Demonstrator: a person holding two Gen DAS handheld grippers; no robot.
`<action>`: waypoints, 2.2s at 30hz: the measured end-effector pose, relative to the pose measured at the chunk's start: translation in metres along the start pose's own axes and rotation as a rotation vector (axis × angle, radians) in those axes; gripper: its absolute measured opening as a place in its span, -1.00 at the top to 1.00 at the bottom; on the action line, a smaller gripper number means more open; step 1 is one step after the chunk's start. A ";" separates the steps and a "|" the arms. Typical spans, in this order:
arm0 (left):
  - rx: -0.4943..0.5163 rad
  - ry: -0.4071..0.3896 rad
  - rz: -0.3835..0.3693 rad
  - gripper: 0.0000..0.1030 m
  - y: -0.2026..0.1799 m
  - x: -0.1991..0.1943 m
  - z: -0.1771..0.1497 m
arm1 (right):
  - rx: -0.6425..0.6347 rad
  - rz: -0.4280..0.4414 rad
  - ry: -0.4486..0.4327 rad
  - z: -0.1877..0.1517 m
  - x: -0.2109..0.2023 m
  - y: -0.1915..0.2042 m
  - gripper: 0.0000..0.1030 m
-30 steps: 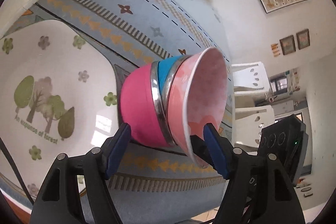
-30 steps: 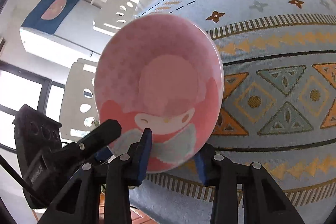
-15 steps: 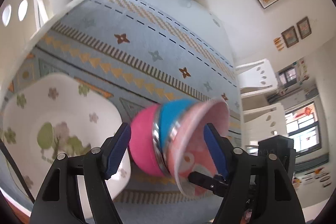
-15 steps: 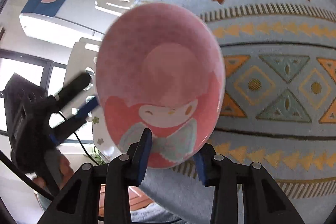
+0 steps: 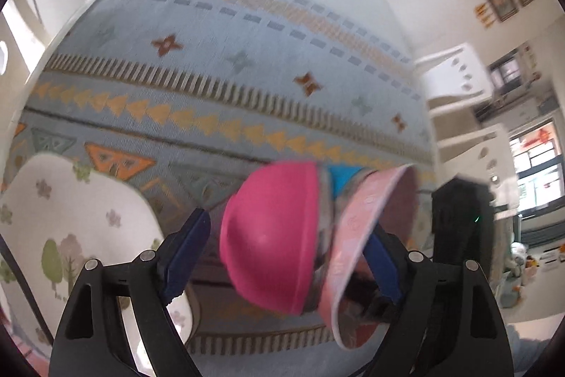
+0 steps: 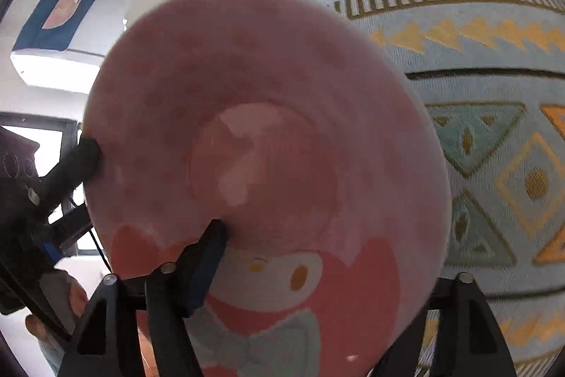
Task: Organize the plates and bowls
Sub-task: 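Carry the bowl stack with both tools over the plate stack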
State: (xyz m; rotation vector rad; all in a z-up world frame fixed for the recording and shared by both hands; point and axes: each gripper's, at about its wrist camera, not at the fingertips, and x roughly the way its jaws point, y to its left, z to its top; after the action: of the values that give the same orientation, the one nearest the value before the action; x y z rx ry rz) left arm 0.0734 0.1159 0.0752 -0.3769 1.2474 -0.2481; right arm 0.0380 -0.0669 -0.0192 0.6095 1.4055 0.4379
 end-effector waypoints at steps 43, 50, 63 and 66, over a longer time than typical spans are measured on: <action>-0.089 -0.069 0.022 -0.63 -0.005 -0.026 -0.007 | -0.156 0.127 0.048 0.032 0.007 0.075 -0.26; -0.126 -0.160 0.041 -0.63 0.021 -0.074 -0.018 | -0.186 0.160 0.049 0.026 0.015 0.123 -0.26; -0.310 -0.205 0.081 -0.63 0.109 -0.103 -0.061 | -0.273 0.164 0.226 0.001 0.090 0.208 -0.25; -0.345 -0.206 0.077 -0.63 0.127 -0.103 -0.068 | -0.300 0.139 0.259 0.009 0.114 0.231 -0.25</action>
State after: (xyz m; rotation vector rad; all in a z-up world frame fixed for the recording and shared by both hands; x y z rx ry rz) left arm -0.0254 0.2616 0.0952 -0.6337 1.0974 0.0738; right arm 0.0772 0.1806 0.0386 0.4161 1.5088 0.8458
